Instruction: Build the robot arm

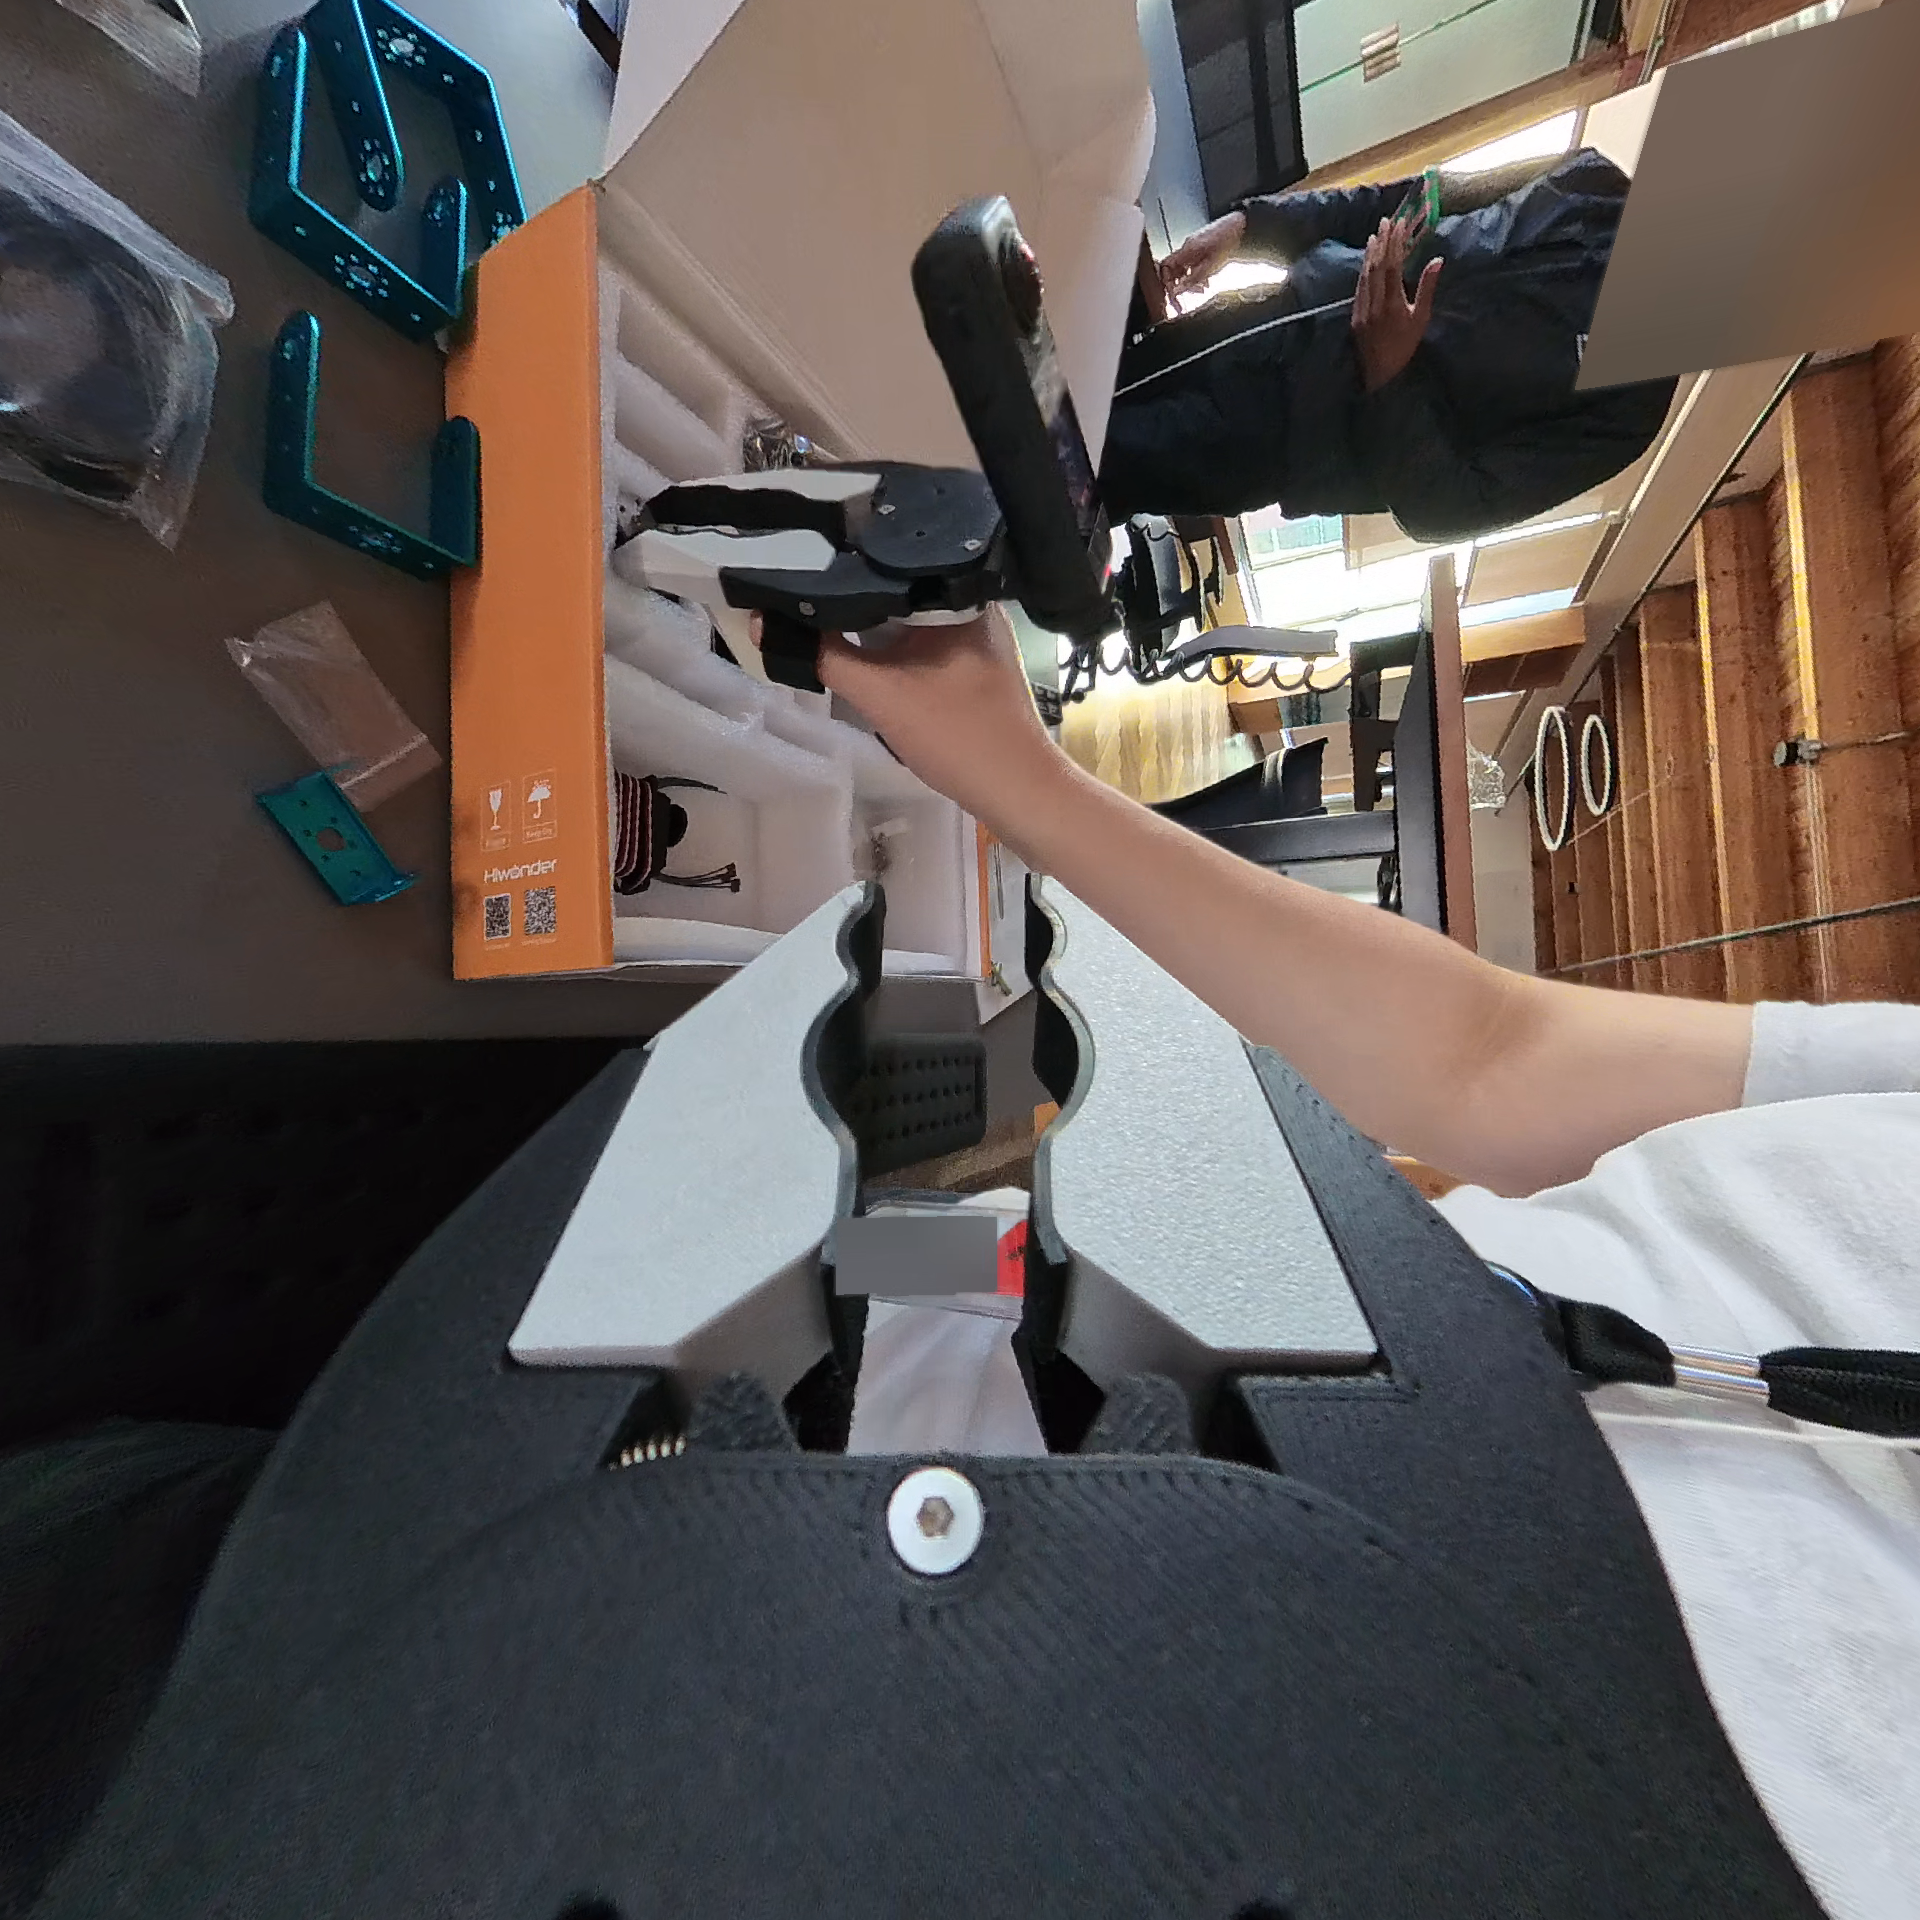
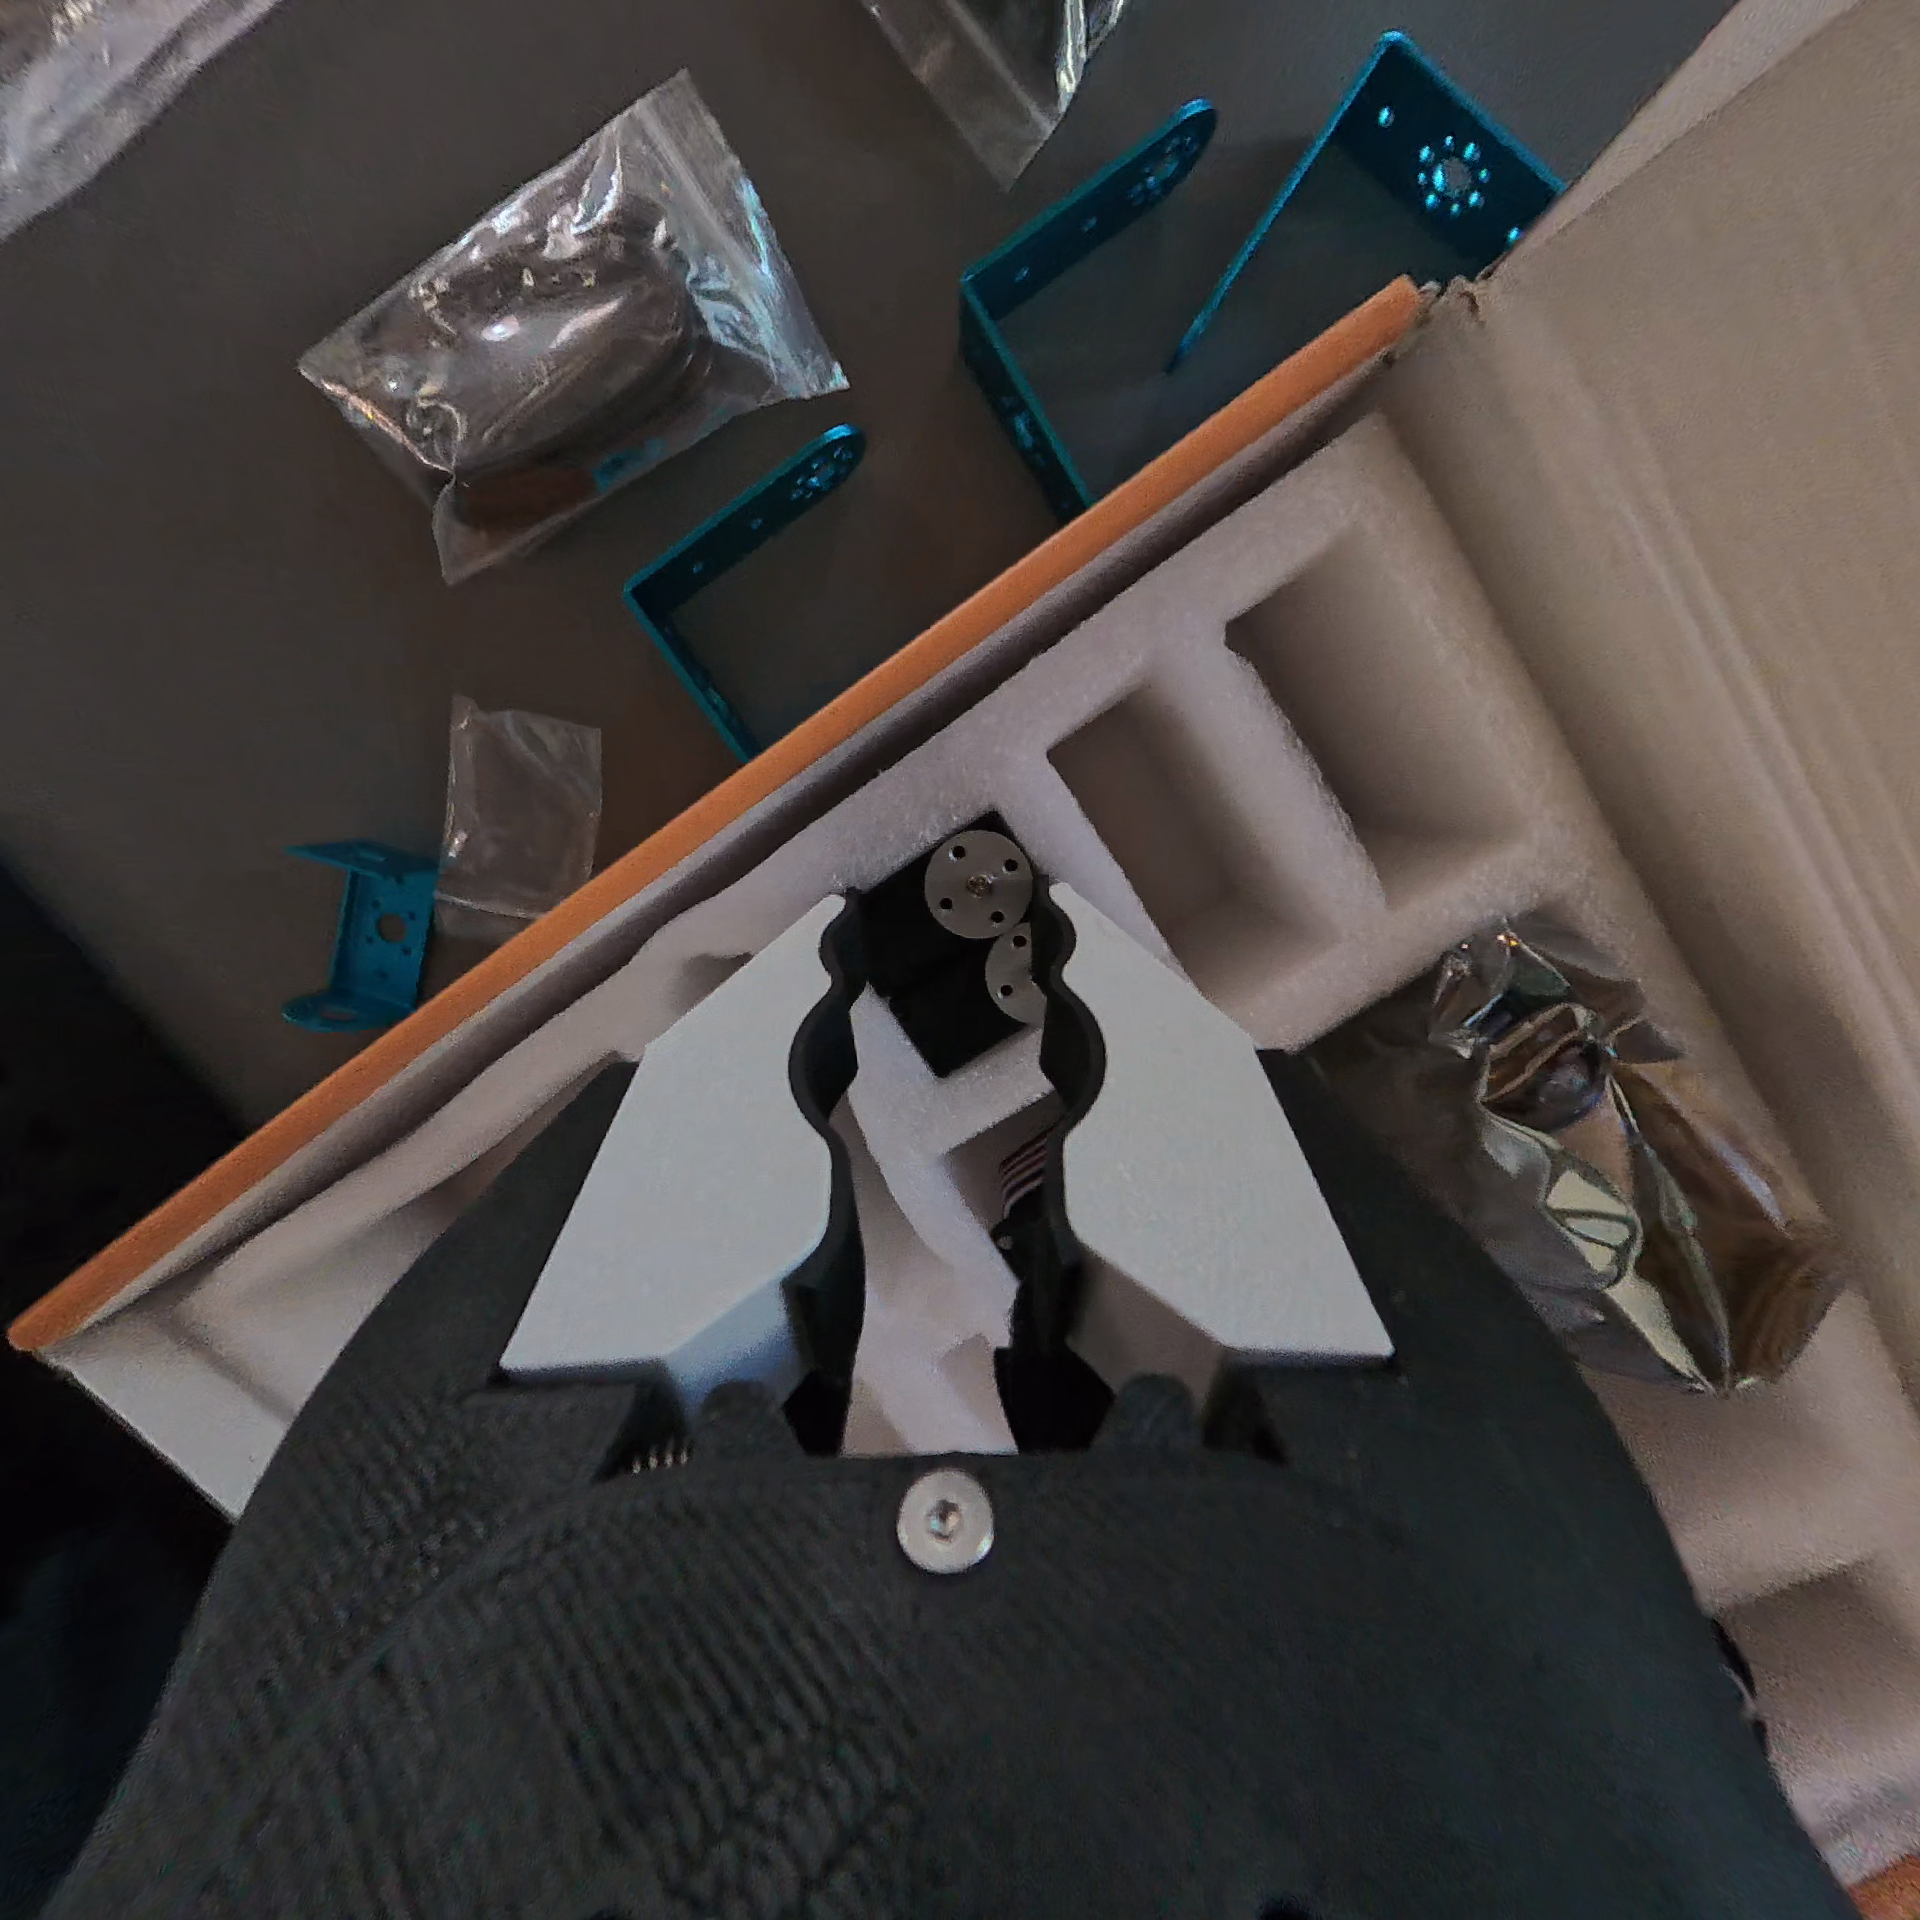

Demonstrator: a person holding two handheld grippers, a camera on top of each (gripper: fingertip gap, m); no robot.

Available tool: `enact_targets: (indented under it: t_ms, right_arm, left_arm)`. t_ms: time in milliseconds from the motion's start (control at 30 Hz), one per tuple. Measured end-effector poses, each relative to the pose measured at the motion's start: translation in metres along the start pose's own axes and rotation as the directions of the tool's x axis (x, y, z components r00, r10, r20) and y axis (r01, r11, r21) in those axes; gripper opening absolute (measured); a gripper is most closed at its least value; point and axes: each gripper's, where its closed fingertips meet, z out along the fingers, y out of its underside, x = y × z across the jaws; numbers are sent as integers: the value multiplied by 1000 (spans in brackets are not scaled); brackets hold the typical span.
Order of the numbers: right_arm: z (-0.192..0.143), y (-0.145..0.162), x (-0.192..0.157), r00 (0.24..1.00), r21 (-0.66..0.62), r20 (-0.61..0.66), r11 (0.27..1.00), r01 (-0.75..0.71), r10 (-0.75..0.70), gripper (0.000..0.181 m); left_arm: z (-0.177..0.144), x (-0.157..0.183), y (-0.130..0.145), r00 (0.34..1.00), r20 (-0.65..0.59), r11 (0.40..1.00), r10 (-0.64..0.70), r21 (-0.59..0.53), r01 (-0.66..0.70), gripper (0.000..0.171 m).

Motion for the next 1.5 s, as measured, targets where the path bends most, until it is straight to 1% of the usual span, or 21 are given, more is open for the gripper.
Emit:
enact_targets:
  t_ms: [33, 67, 167, 233, 333, 367, 433, 533, 633, 733, 800, 867, 933, 1000, 1067, 1200, 1333, 1500]
  right_arm:
    - [0, 0, 2, 1000, 10, 3, 1000, 22, -22, 27]
    - [0, -1, 6, 999, 15, 3, 999, 42, -42, 19]
    - [0, -1, 6, 998, -15, 51, 1000, -28, 28, 18]
    - [0, -3, 6, 997, -37, 41, 997, -62, 63, 19]
    - [1, -3, 6, 1000, -52, -6, 999, -2, 1, 18]
    - [0, -3, 6, 1000, -37, -17, 999, 12, -13, 18]
    - [-1, -3, 6, 1000, 13, -14, 1000, -14, 14, 18]
    - [-4, -3, 6, 999, 63, 1, 997, -54, 54, 19]
    - [-4, -3, 5, 999, 69, -11, 997, -34, 35, 18]
    - [-4, -3, 6, 999, 78, -4, 996, -36, 36, 18]
    - [-5, -3, 5, 1000, 88, -5, 996, -23, 24, 18]
    - [-6, -3, 5, 1000, 95, -2, 995, -25, 25, 18]
    - [-6, -3, 5, 1000, 99, 4, 995, -26, 26, 18]
    - [-7, -3, 5, 1000, 107, 7, 994, -18, 18, 18]
    - [-6, -3, 5, 1000, 115, 6, 993, -8, 7, 18]
    - [-6, -3, 6, 1000, 146, 9, 989, 7, -8, 18]
    - [-7, -2, 6, 1000, 164, 14, 987, 1, -3, 18]
    - [-7, -2, 5, 1000, 166, 3, 986, 22, -23, 18]
  left_arm:
    - [2, -3, 0, 1000, 0, 1000, 7, -12, -7, 25]
    - [4, -6, 0, 1000, 0, 1000, 15, -26, -15, 24]
    - [18, -18, 1, 999, 2, 996, 44, -78, -44, 23]
    - [33, -26, 4, 997, 6, 989, 75, -127, -73, 22]
    - [56, -37, 6, 993, 9, 977, 118, -181, -115, 21]
    - [64, -43, 4, 990, 19, 974, 137, -183, -131, 20]
    - [81, -61, -5, 979, 72, 969, 190, -177, -175, 20]
    - [109, -87, -14, 955, 154, 956, 254, -192, -223, 34]
    - [135, -111, -8, 913, 222, 921, 343, -269, -281, 50]
    - [157, -122, 2, 893, 237, 898, 383, -321, -301, 52]
    - [167, -129, -1, 872, 265, 889, 410, -330, -318, 50]
    - [176, -133, -13, 850, 291, 883, 440, -314, -350, 49]
    - [185, -141, -22, 842, 301, 878, 447, -327, -349, 50]
    - [194, -147, -22, 849, 296, 876, 437, -354, -327, 49]
    - [200, -150, -20, 846, 293, 868, 445, -374, -327, 44]
    - [202, -153, -18, 858, 291, 877, 424, -370, -308, 40]
    - [202, -156, -16, 884, 288, 898, 369, -355, -259, 41]
    - [203, -158, -15, 885, 293, 899, 362, -362, -248, 41]
